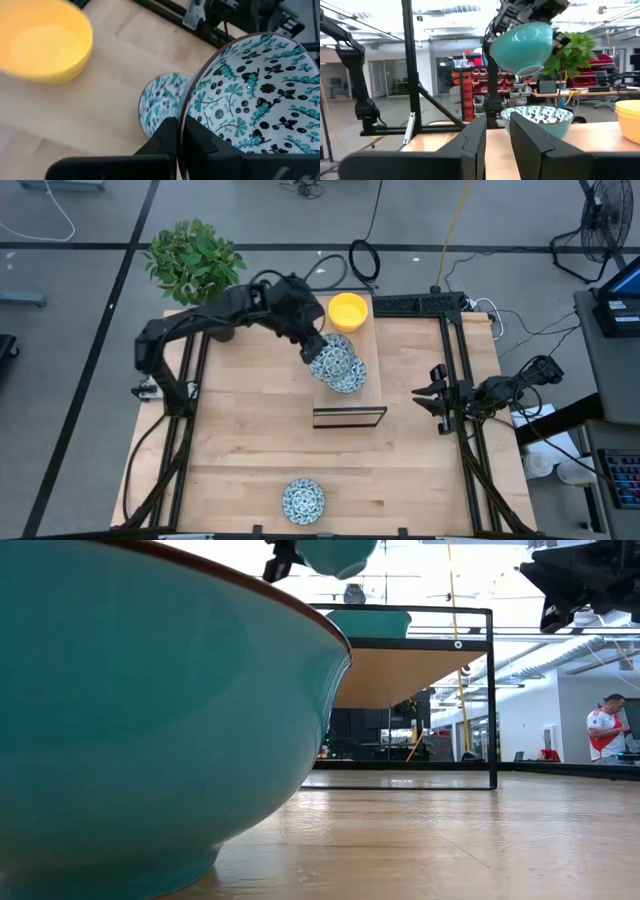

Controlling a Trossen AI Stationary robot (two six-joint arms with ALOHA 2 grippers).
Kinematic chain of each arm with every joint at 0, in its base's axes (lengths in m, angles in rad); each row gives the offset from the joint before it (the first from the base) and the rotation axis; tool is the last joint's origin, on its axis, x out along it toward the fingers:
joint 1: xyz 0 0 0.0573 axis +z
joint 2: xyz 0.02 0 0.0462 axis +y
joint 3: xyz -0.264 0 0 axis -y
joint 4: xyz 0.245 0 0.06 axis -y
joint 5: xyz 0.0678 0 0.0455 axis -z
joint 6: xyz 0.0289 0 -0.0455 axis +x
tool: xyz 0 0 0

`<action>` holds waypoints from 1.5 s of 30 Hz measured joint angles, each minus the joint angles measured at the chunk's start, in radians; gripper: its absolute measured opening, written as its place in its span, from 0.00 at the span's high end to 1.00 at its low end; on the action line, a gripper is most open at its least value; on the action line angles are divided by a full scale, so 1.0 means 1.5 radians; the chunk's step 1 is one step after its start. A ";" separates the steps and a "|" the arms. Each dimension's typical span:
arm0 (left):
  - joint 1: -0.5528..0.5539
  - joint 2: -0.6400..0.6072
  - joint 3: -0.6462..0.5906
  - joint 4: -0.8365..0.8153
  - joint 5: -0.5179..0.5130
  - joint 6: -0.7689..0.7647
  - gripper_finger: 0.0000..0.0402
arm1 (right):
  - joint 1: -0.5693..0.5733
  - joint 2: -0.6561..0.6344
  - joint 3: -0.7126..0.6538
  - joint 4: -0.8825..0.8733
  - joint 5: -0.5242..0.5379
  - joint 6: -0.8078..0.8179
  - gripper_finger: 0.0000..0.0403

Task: Pick & Place Mini bowls
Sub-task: Stack the top blue patterned bowl on top of the blue patterned bowl on the shelf

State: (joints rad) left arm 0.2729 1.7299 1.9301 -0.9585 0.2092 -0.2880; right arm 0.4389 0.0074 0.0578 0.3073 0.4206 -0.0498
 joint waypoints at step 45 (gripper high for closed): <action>0.004 0.186 0.081 -0.095 0.037 0.039 0.90 | 0.000 0.001 0.000 -0.020 -0.002 0.030 0.81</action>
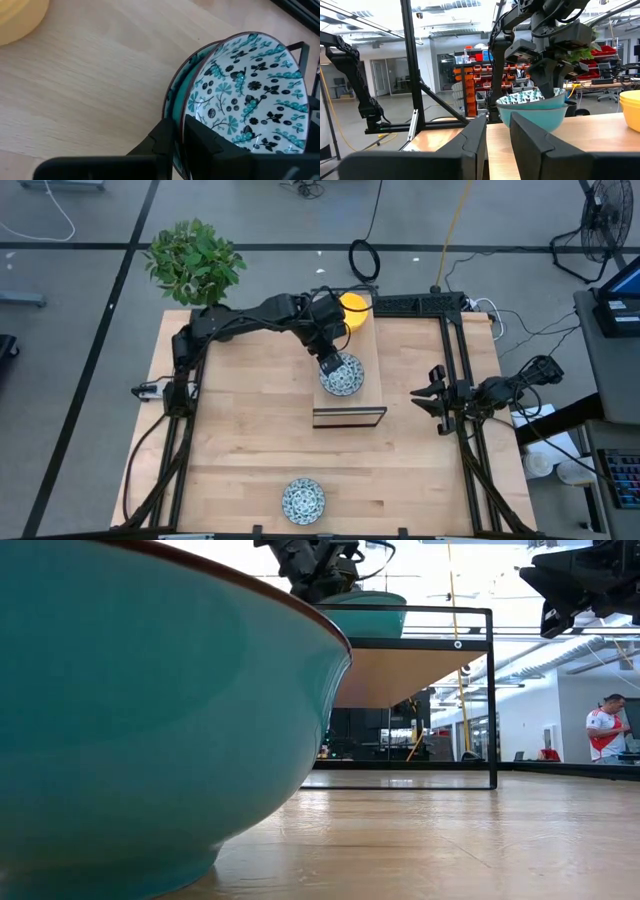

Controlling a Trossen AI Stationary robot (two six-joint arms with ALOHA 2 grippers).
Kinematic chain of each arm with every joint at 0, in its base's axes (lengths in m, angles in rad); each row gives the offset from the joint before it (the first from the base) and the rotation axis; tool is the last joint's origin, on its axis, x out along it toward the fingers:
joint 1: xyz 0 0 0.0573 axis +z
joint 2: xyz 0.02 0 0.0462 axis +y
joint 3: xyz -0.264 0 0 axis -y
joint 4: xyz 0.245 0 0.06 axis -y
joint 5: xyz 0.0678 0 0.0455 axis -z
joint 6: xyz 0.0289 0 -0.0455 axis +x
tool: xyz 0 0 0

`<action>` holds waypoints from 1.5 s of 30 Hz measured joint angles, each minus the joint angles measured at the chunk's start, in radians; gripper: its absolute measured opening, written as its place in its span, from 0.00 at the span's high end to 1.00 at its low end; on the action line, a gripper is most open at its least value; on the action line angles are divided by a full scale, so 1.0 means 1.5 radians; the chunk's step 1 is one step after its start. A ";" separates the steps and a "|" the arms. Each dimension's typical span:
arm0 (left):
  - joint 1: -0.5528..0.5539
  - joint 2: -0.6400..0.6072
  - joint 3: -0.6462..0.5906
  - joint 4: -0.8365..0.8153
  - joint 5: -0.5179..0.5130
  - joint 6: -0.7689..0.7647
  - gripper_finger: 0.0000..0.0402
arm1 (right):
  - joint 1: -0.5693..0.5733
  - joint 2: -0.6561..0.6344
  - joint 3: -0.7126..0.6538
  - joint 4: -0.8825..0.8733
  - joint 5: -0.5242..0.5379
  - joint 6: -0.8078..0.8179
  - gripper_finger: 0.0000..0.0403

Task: Pick & Place Mini bowls
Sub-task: Stack the top blue patterned bowl on top of the blue patterned bowl on the shelf, then stack the blue patterned bowl on top of the blue patterned bowl on the shelf

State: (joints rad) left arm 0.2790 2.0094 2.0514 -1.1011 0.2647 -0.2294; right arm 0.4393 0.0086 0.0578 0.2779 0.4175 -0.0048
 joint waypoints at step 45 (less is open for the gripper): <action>-0.166 -0.127 0.188 0.036 -0.045 0.103 0.39 | 0.000 0.000 0.000 -0.011 0.000 0.007 0.81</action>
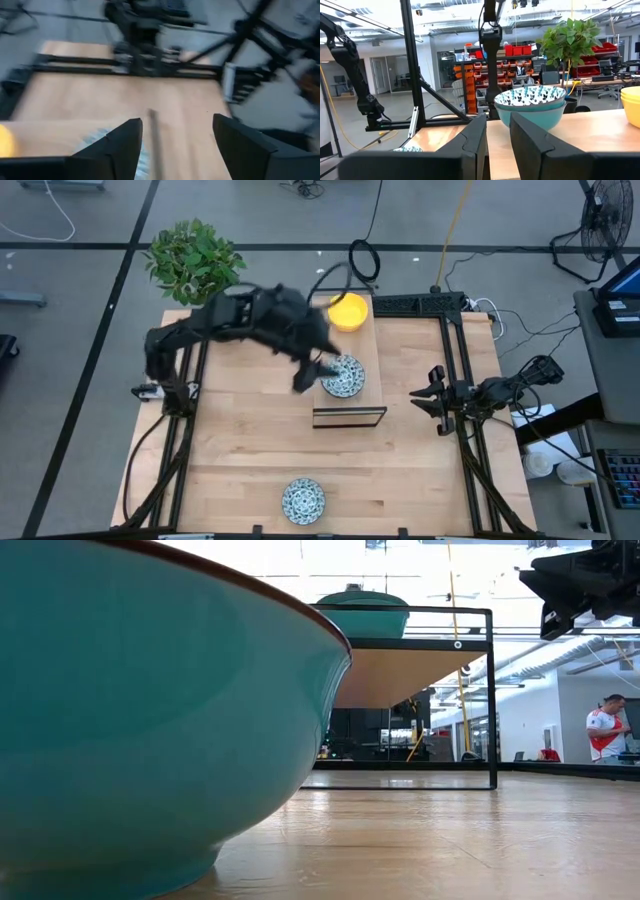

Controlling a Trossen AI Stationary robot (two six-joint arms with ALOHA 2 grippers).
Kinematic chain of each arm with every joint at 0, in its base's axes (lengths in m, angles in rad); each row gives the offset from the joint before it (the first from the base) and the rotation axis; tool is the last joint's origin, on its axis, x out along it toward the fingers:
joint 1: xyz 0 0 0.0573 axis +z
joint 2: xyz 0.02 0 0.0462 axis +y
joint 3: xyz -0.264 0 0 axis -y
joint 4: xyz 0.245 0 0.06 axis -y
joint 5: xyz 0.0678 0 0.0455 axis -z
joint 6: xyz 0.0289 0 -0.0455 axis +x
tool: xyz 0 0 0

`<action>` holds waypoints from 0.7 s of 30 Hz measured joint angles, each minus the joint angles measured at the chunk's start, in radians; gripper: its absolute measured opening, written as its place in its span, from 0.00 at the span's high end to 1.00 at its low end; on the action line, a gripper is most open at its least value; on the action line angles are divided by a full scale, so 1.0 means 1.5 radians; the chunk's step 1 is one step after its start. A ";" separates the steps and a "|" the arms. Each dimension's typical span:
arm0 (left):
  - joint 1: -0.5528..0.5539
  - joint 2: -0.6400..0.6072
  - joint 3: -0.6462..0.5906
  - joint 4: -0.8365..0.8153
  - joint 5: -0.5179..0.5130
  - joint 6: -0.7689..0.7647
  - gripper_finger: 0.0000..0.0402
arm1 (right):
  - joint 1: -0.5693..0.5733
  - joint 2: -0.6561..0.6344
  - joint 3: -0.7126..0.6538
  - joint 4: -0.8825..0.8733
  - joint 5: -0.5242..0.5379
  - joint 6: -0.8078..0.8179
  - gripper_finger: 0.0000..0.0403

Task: Pick & Place Mini bowls
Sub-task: Stack the blue patterned bowl on top of the blue patterned bowl on the shelf

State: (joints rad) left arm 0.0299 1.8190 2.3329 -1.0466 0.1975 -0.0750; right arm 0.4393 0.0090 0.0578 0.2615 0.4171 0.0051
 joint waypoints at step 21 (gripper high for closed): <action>-0.384 0.005 0.000 -0.209 -0.160 -0.168 0.40 | 0.000 0.000 0.000 0.007 -0.001 0.006 0.81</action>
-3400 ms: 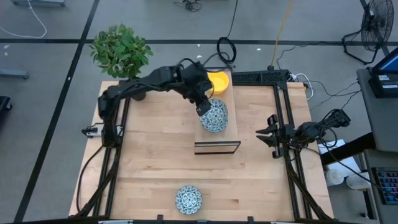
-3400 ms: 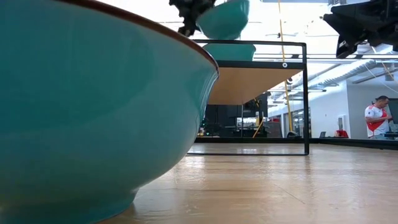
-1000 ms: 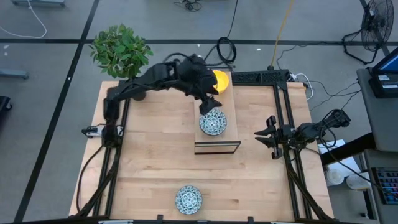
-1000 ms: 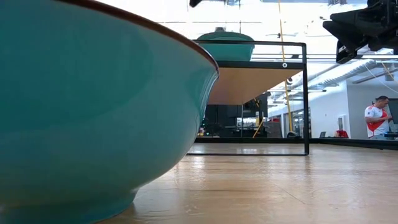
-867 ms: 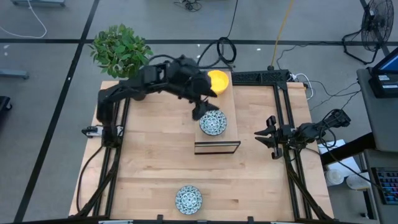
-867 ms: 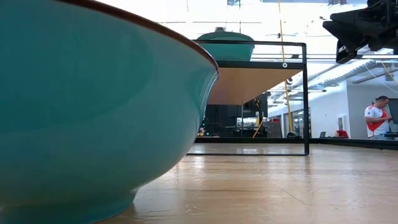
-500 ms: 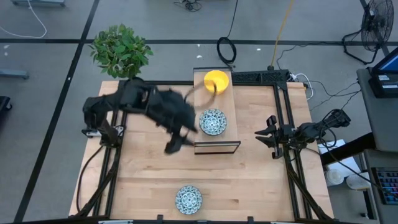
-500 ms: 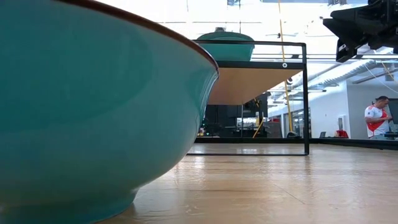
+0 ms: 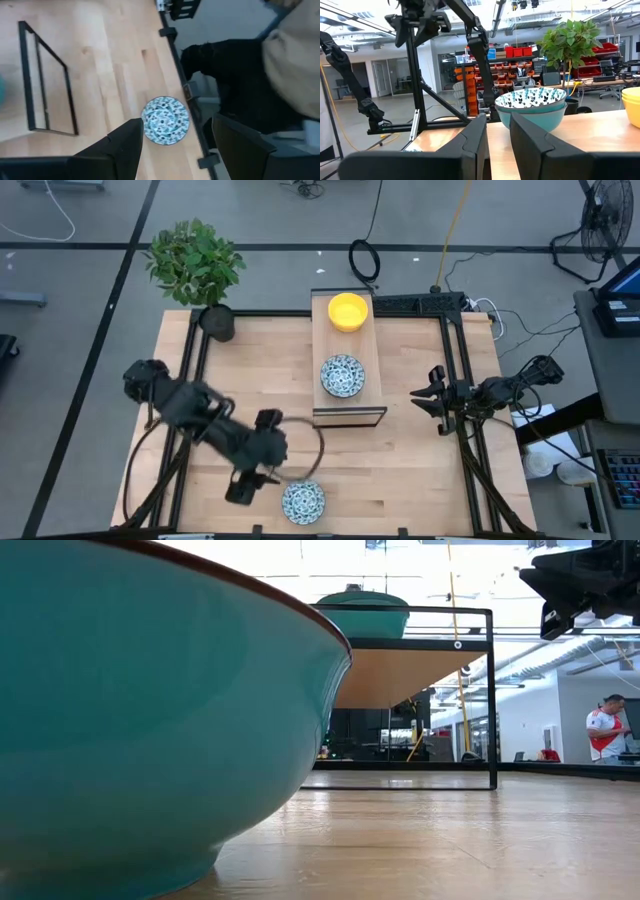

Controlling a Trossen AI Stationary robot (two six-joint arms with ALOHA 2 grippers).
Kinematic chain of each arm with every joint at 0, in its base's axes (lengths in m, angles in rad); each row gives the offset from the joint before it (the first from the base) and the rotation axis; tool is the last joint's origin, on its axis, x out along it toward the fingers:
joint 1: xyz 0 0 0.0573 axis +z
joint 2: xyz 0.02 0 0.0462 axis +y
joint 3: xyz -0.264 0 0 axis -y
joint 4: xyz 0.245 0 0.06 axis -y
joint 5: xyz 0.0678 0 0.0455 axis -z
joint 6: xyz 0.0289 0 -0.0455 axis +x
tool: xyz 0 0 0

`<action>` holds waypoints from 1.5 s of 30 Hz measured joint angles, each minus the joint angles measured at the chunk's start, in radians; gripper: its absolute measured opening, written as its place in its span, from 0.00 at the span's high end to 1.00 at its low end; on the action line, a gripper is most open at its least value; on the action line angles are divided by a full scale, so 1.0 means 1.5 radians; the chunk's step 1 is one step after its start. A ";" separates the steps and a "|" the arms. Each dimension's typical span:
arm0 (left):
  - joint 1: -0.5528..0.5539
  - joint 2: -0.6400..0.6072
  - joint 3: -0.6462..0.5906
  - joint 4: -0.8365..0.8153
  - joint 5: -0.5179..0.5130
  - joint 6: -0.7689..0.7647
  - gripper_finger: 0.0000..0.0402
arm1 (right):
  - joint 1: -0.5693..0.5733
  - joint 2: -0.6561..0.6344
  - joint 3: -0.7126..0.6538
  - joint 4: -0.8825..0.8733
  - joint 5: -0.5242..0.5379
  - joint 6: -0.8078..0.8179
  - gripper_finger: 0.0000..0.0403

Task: Pick & Place Mini bowls
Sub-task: Stack the blue patterned bowl on top of the blue patterned bowl on the shelf

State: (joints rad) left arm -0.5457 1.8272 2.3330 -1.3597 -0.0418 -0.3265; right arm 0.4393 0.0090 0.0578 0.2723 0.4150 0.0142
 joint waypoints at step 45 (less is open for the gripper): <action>-0.035 0.028 -0.571 0.448 -0.029 0.063 0.40 | 0.000 0.001 0.000 -0.018 0.001 0.015 0.81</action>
State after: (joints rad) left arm -0.5976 1.8690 1.4761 -0.6875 -0.0857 -0.2315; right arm 0.4393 0.0109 0.0578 0.2451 0.4168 0.0368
